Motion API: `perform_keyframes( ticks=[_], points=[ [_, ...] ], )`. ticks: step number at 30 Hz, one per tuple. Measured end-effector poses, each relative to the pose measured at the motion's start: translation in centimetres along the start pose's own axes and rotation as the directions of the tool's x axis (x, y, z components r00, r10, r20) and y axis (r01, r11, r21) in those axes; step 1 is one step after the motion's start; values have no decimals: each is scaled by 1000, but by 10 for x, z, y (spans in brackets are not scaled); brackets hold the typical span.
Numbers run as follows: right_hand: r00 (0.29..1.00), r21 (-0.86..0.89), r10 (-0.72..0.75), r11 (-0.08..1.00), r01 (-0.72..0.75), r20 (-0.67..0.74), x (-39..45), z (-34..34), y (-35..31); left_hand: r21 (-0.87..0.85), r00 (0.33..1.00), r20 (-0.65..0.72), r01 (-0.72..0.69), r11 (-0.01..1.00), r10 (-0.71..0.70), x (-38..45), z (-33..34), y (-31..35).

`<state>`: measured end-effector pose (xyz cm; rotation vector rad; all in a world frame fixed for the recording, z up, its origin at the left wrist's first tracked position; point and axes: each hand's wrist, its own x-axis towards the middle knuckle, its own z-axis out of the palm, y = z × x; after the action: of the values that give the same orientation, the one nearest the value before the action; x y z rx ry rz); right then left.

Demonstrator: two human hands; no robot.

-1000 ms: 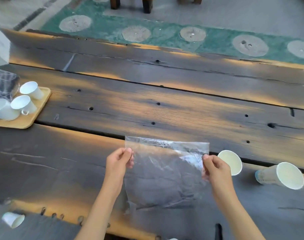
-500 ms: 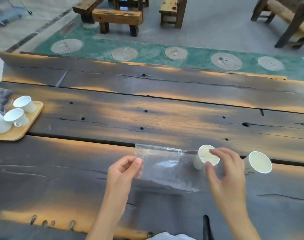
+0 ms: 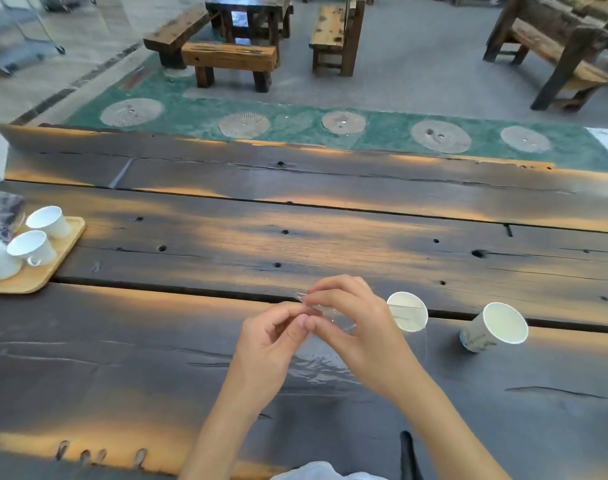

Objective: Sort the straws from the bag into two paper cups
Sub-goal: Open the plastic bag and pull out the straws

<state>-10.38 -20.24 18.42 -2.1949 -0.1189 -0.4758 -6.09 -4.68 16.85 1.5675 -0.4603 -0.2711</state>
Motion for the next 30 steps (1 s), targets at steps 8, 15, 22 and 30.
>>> perform_keyframes(
  ticks=[8,15,22,30],
  points=[
    [995,145,80,987,-71,-57,-5,-5,-7,54,999,38,-25,998,23,-10,3,3],
    [984,344,162,930,-126,-78,-6,-21,-10,179,997,75,-38,983,25,-18,-15,1],
    [996,255,78,963,-85,38,-6,-20,-22,71,998,58,-4,997,0,-4,3,20],
    [835,212,494,867,-451,-243,-44,-73,52,57,996,-77,-36,998,40,-2,-11,22]
  ],
)
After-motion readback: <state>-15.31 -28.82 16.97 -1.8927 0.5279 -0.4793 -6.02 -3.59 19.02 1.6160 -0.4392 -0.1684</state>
